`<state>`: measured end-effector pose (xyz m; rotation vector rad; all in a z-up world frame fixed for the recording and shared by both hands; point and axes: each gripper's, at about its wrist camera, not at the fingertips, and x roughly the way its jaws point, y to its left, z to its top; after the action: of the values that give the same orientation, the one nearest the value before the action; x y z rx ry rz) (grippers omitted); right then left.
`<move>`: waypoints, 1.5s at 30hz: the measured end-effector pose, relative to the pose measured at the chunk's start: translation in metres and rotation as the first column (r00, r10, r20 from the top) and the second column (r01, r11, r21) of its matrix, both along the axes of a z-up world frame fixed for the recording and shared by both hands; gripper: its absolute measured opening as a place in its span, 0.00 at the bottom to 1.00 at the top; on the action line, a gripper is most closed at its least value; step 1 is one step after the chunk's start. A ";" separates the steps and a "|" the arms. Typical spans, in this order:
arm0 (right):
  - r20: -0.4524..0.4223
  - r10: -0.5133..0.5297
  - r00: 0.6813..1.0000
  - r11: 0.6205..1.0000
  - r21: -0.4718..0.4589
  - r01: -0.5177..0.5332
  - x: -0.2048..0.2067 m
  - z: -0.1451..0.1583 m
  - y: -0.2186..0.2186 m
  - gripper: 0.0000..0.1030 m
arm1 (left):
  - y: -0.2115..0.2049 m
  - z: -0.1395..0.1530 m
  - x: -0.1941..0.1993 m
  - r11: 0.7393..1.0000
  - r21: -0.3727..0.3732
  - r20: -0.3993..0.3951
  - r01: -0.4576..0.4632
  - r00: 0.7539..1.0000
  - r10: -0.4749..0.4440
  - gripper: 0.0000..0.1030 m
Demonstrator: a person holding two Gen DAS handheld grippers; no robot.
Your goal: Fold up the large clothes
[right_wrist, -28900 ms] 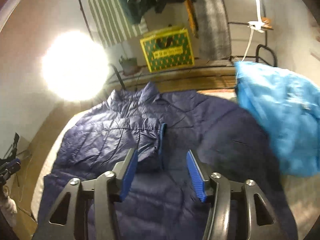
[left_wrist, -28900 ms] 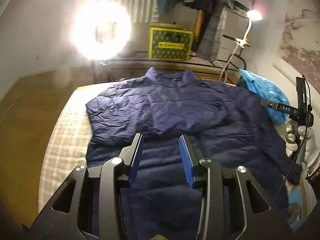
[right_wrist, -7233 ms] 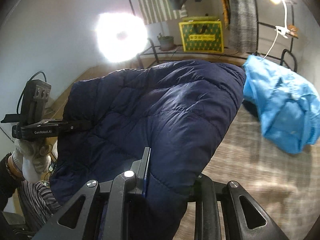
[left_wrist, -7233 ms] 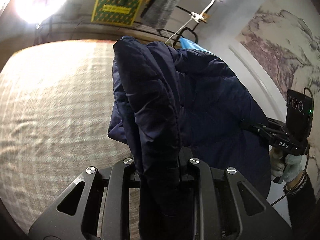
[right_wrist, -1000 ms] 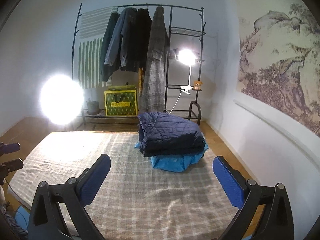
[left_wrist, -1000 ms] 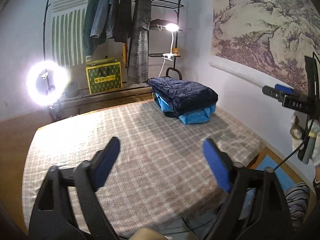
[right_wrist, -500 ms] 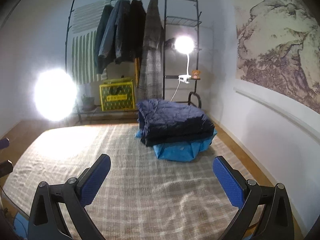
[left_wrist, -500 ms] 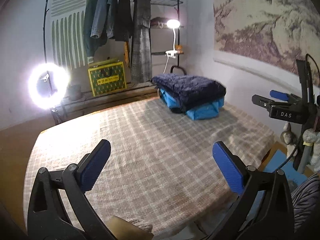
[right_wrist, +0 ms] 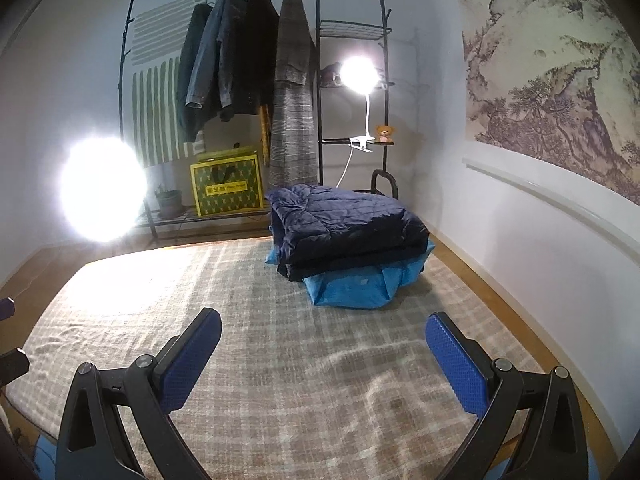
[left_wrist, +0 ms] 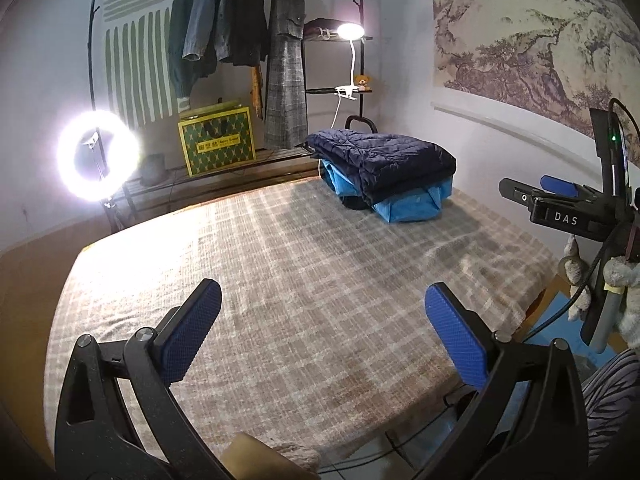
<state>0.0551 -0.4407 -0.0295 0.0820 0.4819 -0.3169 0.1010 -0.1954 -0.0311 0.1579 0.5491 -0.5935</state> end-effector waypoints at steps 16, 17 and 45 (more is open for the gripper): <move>-0.009 -0.026 1.000 1.000 -0.007 0.026 0.000 -0.002 -0.003 1.00 | 0.003 0.000 -0.001 1.000 -0.006 -0.004 -0.001 1.000 0.001 1.00; -0.009 -0.026 1.000 1.000 -0.006 0.026 0.000 -0.002 -0.003 1.00 | 0.003 0.000 0.000 1.000 -0.006 -0.006 -0.001 1.000 0.001 1.00; -0.022 -0.022 1.000 1.000 -0.010 0.022 0.002 -0.002 -0.007 1.00 | -0.001 0.007 -0.003 1.000 -0.018 -0.007 -0.001 1.000 0.001 1.00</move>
<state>0.0575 -0.4481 -0.0318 0.0747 0.5012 -0.3422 0.0980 -0.1963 -0.0238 0.1383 0.5502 -0.5981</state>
